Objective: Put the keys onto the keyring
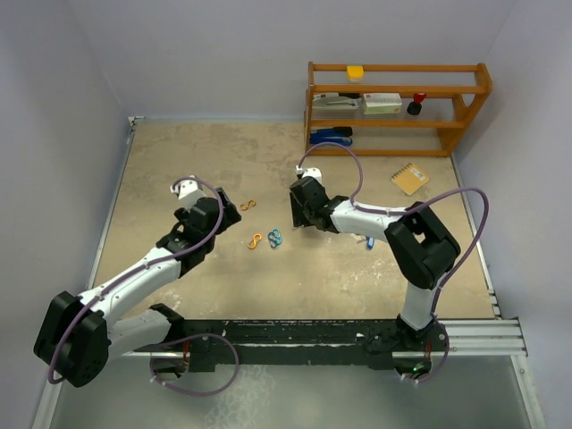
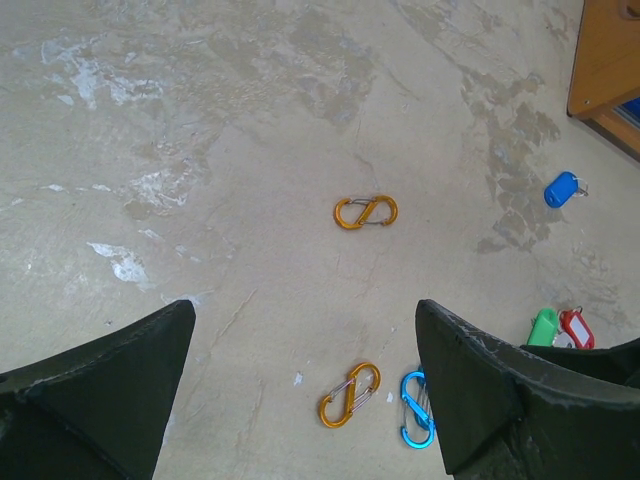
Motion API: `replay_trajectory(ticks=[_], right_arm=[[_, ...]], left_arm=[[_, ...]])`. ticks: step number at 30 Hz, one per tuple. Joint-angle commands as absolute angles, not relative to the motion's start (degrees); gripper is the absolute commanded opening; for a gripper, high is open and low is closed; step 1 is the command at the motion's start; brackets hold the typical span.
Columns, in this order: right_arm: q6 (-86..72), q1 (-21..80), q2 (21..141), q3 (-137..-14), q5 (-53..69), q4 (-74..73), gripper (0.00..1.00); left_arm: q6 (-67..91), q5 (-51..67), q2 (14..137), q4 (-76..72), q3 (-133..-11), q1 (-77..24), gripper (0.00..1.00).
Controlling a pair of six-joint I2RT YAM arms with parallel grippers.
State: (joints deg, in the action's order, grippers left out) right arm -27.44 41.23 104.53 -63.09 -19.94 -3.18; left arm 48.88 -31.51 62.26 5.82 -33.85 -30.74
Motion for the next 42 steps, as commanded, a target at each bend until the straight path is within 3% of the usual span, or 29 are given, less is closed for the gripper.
replay_trajectory(ticks=[1, 42], right_arm=[[-28.6, 41.3, 105.7, -66.2, -19.7, -2.9, 0.56], [-28.5, 41.2, 105.6, -65.1, -20.5, -3.3, 0.25]], left_arm=[[48.5, -31.2, 62.5, 2.9, -33.7, -30.2, 0.88], [48.7, -31.7, 62.1, 3.0, -32.7, -30.2, 0.88]])
